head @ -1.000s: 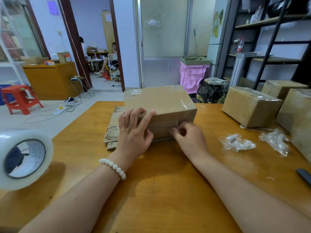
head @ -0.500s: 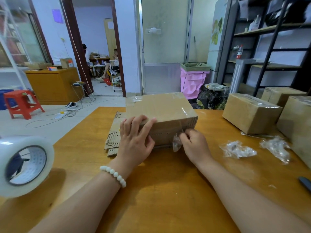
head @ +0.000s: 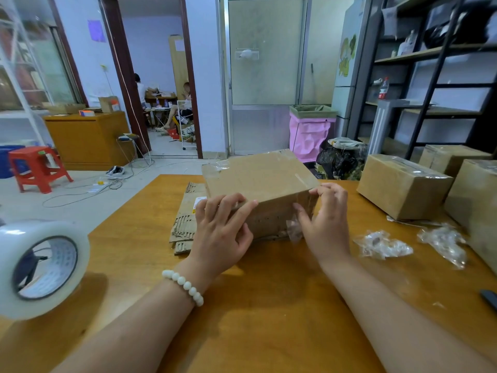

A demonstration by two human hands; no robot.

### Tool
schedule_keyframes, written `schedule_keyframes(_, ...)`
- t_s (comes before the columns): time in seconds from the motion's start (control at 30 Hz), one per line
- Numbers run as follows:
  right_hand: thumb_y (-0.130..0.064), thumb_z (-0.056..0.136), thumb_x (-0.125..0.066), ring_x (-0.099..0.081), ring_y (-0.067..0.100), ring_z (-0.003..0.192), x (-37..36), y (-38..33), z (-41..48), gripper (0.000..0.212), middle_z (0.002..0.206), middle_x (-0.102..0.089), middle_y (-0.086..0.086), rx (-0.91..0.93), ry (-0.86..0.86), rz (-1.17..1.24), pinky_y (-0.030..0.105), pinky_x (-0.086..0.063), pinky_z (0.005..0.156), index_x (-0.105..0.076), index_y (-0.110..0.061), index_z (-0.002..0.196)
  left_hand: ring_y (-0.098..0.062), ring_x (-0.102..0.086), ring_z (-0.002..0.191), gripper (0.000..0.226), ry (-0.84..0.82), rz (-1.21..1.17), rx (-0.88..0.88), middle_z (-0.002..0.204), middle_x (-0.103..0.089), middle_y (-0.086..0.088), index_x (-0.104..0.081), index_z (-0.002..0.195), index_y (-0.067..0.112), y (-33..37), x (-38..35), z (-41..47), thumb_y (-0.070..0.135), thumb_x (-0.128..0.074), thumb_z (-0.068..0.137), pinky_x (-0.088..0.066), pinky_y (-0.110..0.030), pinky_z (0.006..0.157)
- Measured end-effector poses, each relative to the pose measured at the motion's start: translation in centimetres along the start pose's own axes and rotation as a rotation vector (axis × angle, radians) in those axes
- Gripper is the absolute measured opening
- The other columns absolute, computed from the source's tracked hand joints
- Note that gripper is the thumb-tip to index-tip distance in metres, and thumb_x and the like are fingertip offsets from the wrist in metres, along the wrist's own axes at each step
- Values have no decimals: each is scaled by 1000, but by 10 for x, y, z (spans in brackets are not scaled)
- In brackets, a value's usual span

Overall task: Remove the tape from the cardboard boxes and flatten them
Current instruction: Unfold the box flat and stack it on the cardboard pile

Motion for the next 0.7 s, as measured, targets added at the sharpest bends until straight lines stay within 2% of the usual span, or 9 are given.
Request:
schedule_keyframes(0.13,-10,80,-70,-49,33,105,1,0,3,17,117,-45,22,-17,-36,-51,28,-43,74,-59,-2,90,-23,-44,106,41,-3,-40,-8,117,-49,1,-54,121,21,3,0,0,18,-56,80,-34,-41,91)
schedule_keyframes(0.33,-4,82,-63,-42,29,105,-1,-2,6,9,115,-40,21,-61,-48,17,36,-47,82,-54,-2,83,-22,-44,101,34,6,-32,-5,112,-49,2,-56,120,18,6,2,3,25,-57,87,-34,-37,90)
schedule_keyframes(0.43,-11,81,-61,-39,20,102,3,0,4,10,114,-38,14,-71,-38,54,39,-50,81,-51,-8,81,-22,-44,99,31,19,-43,-18,110,-50,1,-67,115,12,7,3,4,25,-58,88,-35,-36,89)
schedule_keyframes(0.5,-27,79,-58,-39,17,101,5,0,3,18,112,-40,13,-41,-21,33,36,-50,79,-53,-9,80,-22,-44,98,30,19,-55,-15,109,-50,0,-71,111,8,6,3,4,23,-58,89,-36,-36,89)
schedule_keyframes(0.6,-47,79,-55,-47,26,104,8,3,3,40,109,-46,14,-3,5,-10,35,-46,83,-57,-7,81,-22,-44,97,29,23,-73,-14,108,-50,0,-72,109,6,6,4,4,21,-57,89,-39,-35,87)
schedule_keyframes(0.7,-44,84,-56,-50,31,103,9,6,6,40,106,-51,17,25,25,-31,36,-43,85,-60,-5,81,-22,-45,97,29,22,-81,-14,108,-50,-1,-72,109,6,6,3,5,19,-57,89,-40,-35,86)
Point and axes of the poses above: each hand's wrist, its own z-axis towards the middle knuckle, its own x-axis out of the back of the hand, y = z × x, the point moved 5 cm from there along z, towards the middle knuckle
